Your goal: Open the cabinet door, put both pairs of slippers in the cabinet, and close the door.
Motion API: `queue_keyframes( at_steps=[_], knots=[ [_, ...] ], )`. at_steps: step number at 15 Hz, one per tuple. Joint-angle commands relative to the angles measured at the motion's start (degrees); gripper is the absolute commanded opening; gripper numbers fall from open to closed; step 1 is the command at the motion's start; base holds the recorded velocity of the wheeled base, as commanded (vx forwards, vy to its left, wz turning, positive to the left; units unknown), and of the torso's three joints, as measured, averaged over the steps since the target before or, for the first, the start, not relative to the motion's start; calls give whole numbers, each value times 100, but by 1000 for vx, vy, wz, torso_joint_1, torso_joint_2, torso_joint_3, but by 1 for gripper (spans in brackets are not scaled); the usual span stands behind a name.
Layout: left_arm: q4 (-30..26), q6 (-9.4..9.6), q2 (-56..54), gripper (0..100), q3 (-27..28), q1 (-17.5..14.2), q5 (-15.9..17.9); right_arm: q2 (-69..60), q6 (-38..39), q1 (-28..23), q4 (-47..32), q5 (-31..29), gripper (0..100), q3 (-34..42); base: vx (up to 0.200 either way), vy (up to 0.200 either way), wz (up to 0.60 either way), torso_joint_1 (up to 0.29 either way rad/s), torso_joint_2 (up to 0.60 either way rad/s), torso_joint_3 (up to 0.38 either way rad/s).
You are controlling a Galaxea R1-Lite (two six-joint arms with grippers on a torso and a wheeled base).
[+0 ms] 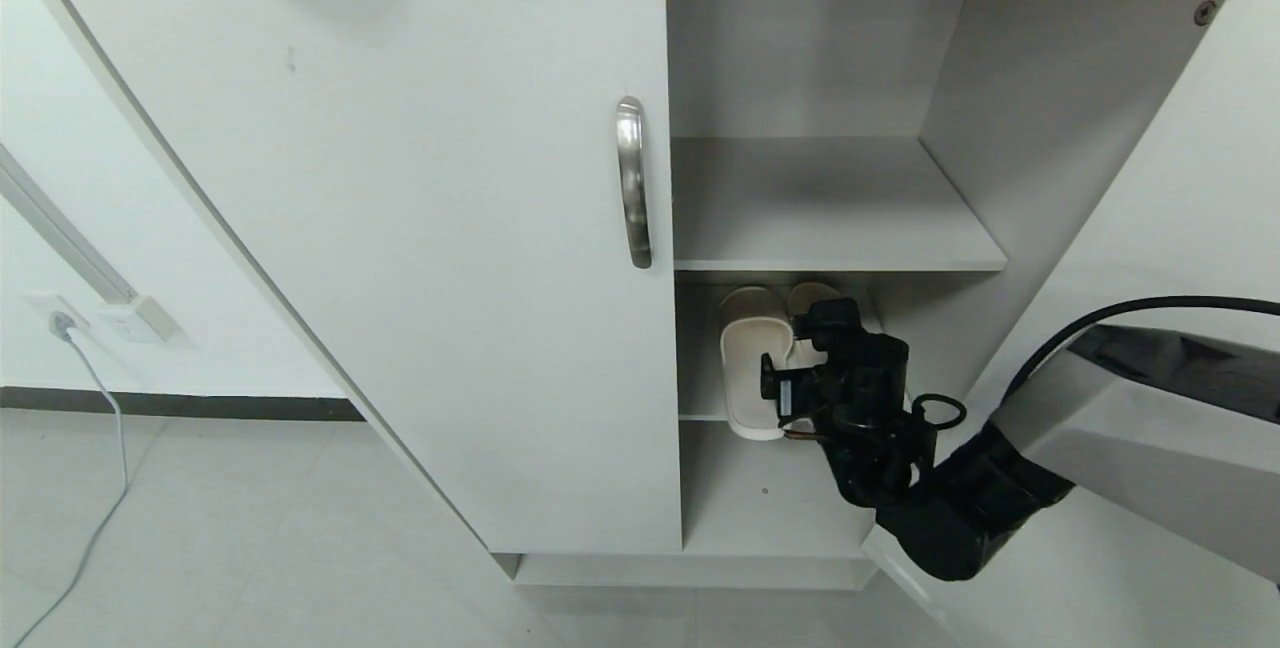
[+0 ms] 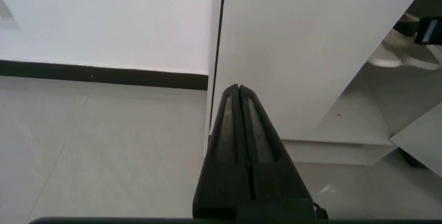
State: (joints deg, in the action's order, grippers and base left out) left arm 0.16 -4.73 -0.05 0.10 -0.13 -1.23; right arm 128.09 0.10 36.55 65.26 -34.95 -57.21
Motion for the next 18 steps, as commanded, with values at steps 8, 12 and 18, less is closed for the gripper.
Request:
queue_keyframes(
  at_steps=[8,12,18],
  knots=[
    [2,-2,5,0,-1,-4,18,-601,25,766,664,-434,100,1291,-25,0,0,0,0,0],
    [2,-10,5,0,-1,-4,18,-592,43,775,690,-434,100,1362,-200,0,0,4,1,-1],
    [2,-2,5,0,-1,-4,18,-513,61,766,690,-425,100,1388,-67,0,0,0,1,-1]
  ],
)
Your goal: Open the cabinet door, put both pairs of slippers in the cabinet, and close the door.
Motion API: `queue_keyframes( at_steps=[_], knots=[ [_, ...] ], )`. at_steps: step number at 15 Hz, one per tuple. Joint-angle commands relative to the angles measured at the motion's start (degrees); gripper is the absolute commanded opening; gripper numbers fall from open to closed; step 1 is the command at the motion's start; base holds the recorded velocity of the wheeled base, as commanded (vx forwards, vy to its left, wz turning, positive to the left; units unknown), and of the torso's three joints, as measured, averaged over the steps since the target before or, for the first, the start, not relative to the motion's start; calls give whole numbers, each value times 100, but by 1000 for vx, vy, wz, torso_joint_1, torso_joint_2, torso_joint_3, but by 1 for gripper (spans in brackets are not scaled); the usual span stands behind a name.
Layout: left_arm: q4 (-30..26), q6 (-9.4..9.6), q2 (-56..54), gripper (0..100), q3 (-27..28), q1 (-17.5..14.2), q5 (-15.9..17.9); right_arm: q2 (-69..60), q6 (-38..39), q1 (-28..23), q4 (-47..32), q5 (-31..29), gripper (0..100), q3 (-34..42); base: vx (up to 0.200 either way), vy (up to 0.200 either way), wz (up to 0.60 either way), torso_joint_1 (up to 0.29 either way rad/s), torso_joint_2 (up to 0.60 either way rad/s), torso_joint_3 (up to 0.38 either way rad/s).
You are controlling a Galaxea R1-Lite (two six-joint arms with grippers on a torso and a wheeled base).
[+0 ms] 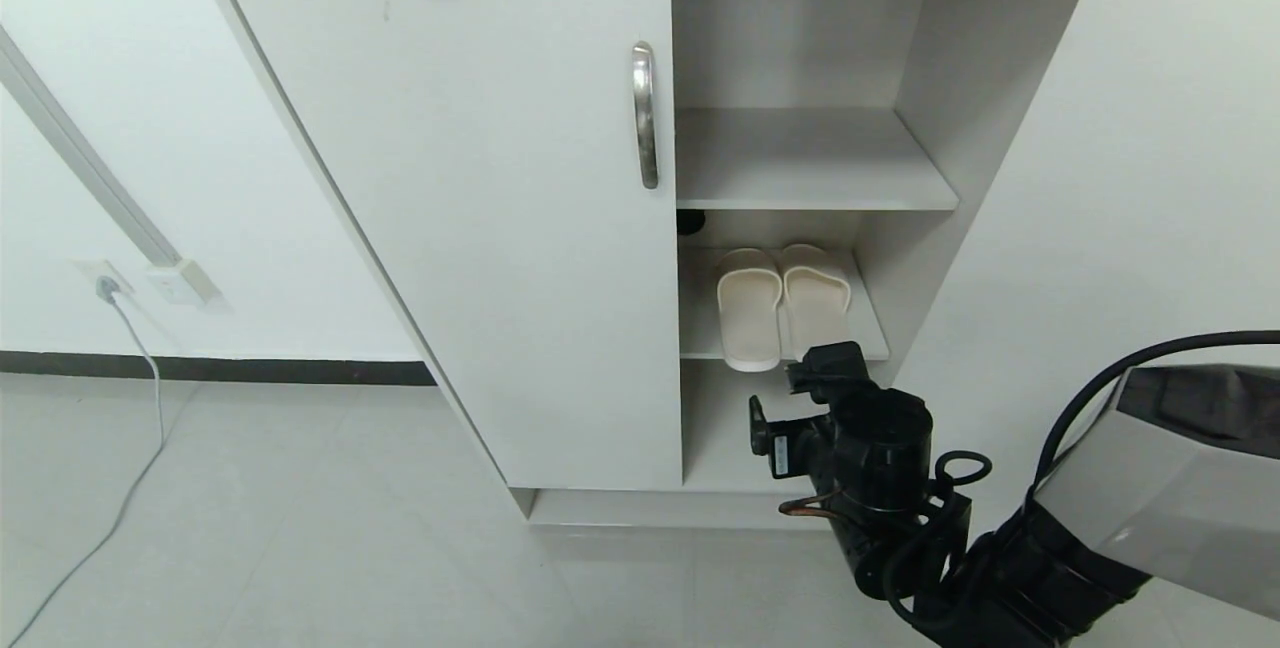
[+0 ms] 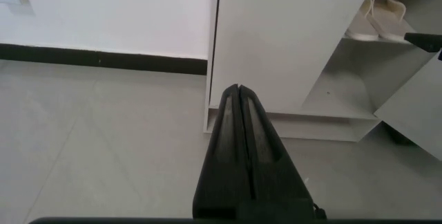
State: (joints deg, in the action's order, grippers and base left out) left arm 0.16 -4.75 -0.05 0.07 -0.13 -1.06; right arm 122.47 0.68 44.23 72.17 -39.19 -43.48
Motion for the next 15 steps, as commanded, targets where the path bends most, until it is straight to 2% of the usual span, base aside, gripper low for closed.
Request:
queue_keyframes(
  at_steps=[1,11,15],
  knots=[
    [2,1,5,0,1,-4,1,49,2,-2,-1,-1,100,15,0,0,0,0,0,0],
    [2,1,5,0,1,-4,9,40,-24,-2,122,-9,100,51,0,0,0,0,0,0],
    [2,1,5,0,1,-4,18,40,-24,-11,122,-9,100,51,0,0,0,6,4,171]
  ],
)
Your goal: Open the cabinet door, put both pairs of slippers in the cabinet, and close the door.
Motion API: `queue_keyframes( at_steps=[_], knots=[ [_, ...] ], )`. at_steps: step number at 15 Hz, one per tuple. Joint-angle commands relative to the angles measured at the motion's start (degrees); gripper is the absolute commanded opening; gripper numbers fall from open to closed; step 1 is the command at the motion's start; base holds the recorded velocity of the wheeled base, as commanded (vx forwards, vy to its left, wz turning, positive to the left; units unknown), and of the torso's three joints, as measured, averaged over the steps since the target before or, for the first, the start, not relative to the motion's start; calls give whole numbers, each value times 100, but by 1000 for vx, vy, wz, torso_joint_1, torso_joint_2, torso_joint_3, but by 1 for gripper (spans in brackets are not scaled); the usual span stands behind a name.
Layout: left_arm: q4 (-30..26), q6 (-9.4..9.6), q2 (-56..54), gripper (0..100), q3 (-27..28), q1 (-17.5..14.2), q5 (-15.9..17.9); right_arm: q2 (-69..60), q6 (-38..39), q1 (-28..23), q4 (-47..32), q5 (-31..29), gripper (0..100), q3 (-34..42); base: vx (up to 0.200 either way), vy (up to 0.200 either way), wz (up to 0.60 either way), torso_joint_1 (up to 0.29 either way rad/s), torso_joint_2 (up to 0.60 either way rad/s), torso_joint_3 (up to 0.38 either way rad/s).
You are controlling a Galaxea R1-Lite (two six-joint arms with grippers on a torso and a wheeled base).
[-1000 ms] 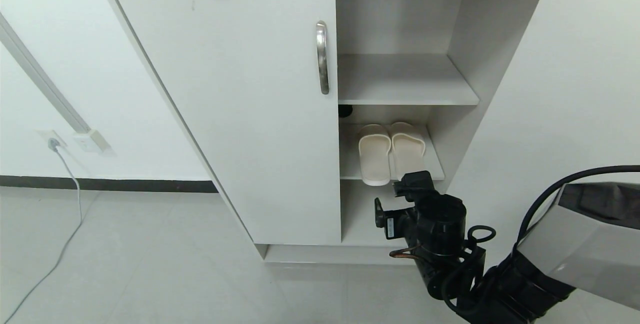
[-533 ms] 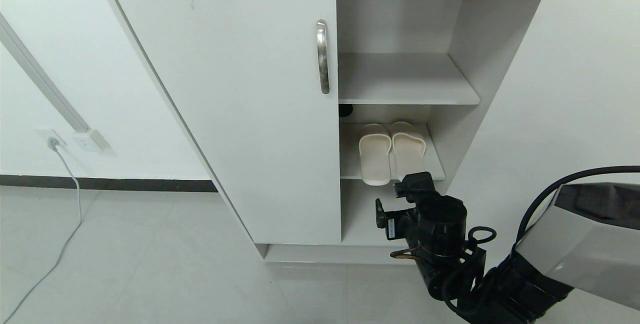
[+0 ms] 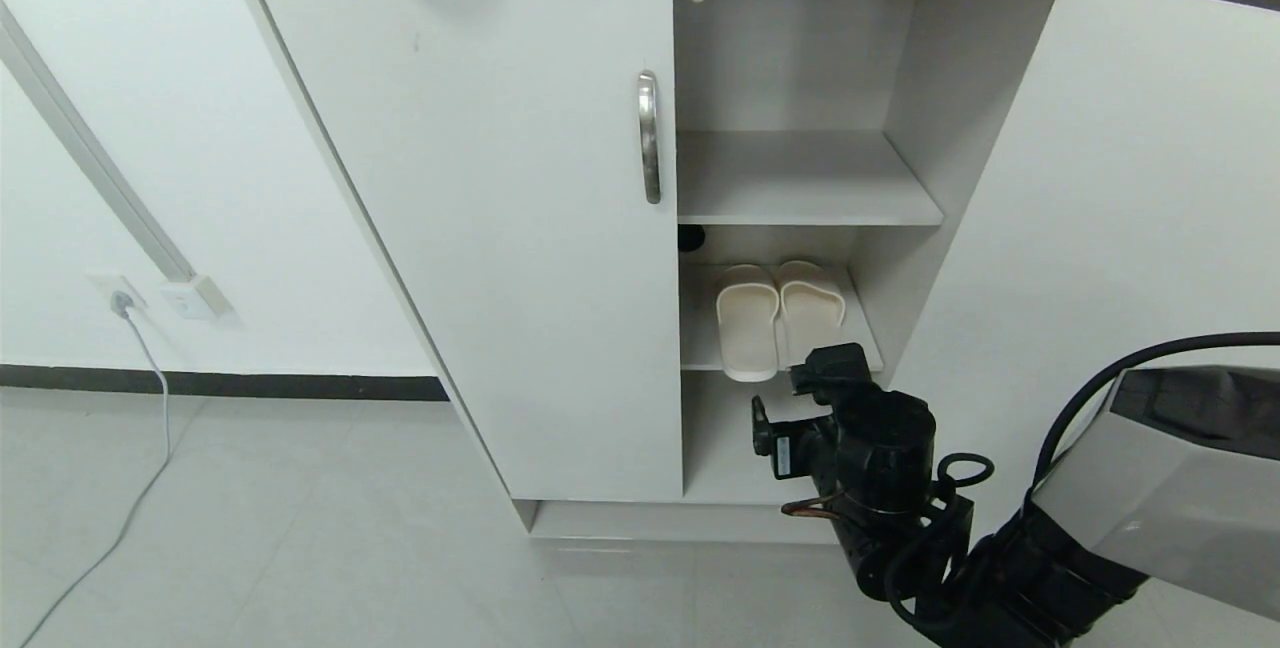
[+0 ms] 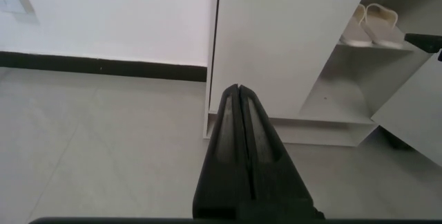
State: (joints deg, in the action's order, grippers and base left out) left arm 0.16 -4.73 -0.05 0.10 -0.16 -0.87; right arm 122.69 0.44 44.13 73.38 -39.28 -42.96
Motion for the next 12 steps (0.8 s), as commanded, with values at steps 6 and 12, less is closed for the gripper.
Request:
queue_keyframes(
  at_steps=[6,12],
  knots=[
    [2,-2,5,0,-1,-2,-1,27,18,-18,1,-1,100,7,0,0,0,2,3,199],
    [2,16,5,0,-1,-2,-10,27,88,-54,54,8,100,77,0,0,0,1,-1,110]
  ],
)
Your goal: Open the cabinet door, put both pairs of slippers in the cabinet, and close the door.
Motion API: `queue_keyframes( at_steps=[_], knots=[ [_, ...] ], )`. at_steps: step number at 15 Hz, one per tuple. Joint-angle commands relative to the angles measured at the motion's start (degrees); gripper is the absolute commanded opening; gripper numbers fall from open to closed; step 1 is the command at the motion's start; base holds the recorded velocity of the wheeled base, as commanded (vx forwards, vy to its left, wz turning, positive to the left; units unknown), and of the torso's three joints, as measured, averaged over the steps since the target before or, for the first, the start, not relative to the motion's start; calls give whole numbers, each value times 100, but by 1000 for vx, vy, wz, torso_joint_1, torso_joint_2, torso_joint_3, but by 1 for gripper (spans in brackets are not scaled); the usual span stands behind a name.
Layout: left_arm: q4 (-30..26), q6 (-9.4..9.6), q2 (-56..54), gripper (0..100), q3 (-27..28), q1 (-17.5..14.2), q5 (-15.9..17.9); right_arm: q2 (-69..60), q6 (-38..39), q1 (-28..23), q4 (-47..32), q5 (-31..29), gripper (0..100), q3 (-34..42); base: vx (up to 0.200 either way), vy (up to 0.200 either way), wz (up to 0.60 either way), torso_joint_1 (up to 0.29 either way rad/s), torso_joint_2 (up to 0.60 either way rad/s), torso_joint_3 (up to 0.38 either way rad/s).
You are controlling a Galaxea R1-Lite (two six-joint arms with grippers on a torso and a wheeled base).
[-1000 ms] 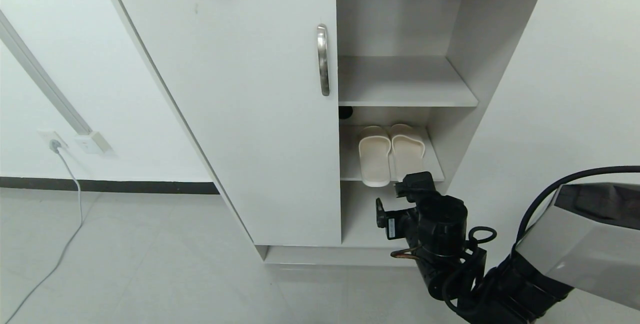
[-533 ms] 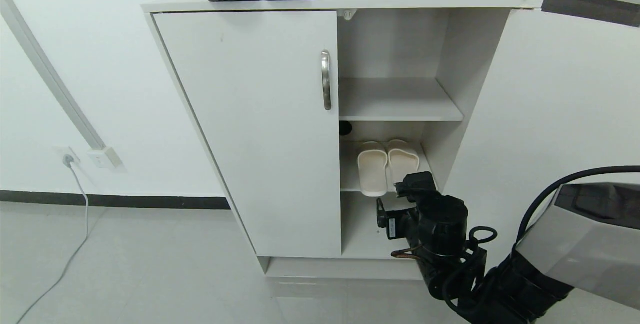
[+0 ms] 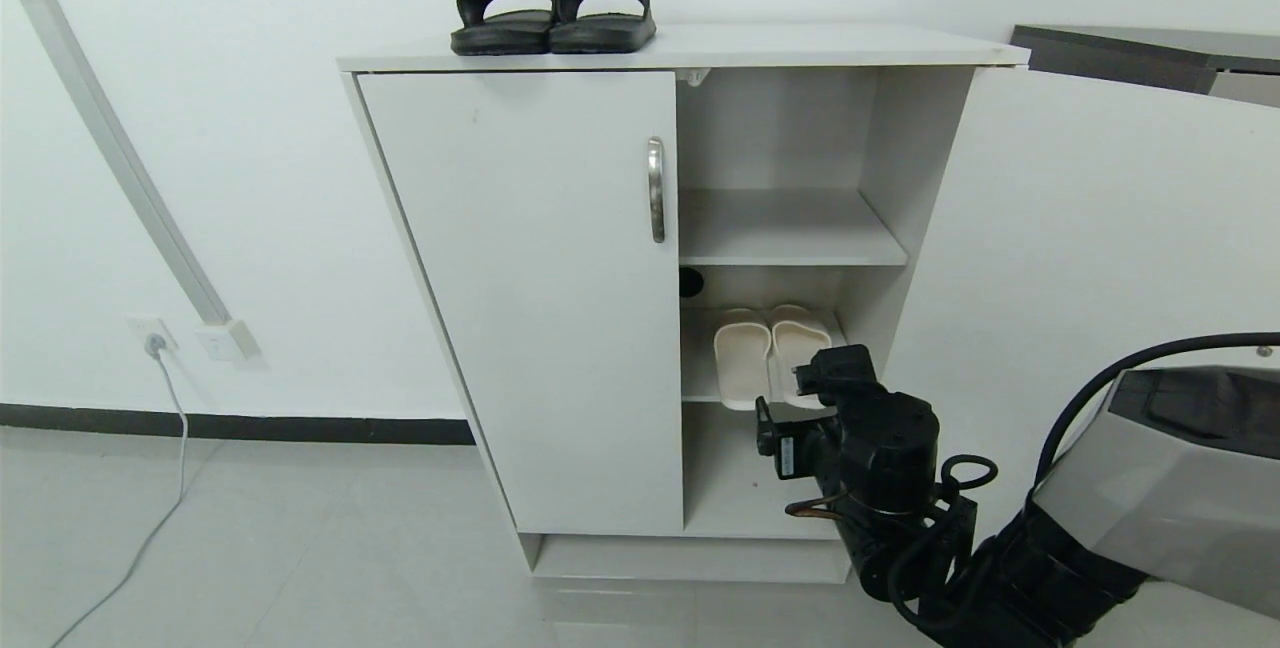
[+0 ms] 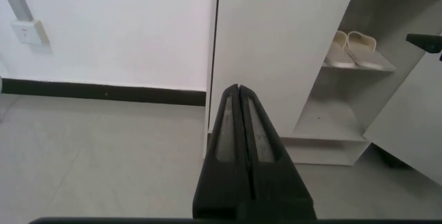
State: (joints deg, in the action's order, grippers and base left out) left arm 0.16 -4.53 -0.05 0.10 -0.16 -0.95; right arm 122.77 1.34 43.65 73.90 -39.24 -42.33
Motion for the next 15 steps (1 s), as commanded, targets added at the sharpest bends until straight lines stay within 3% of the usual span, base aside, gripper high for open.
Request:
queue_keyframes(
  at_steps=[1,8,15],
  knots=[
    [2,-21,5,0,-1,-2,-2,19,7,-6,10,4,100,23,0,0,0,0,0,0],
    [2,-30,5,0,-1,-2,-10,19,-2,-6,37,13,100,84,0,0,0,0,0,0],
    [2,-39,14,0,-1,-2,-10,19,-11,-6,37,13,100,111,0,200,0,2,-1,4]
  ],
)
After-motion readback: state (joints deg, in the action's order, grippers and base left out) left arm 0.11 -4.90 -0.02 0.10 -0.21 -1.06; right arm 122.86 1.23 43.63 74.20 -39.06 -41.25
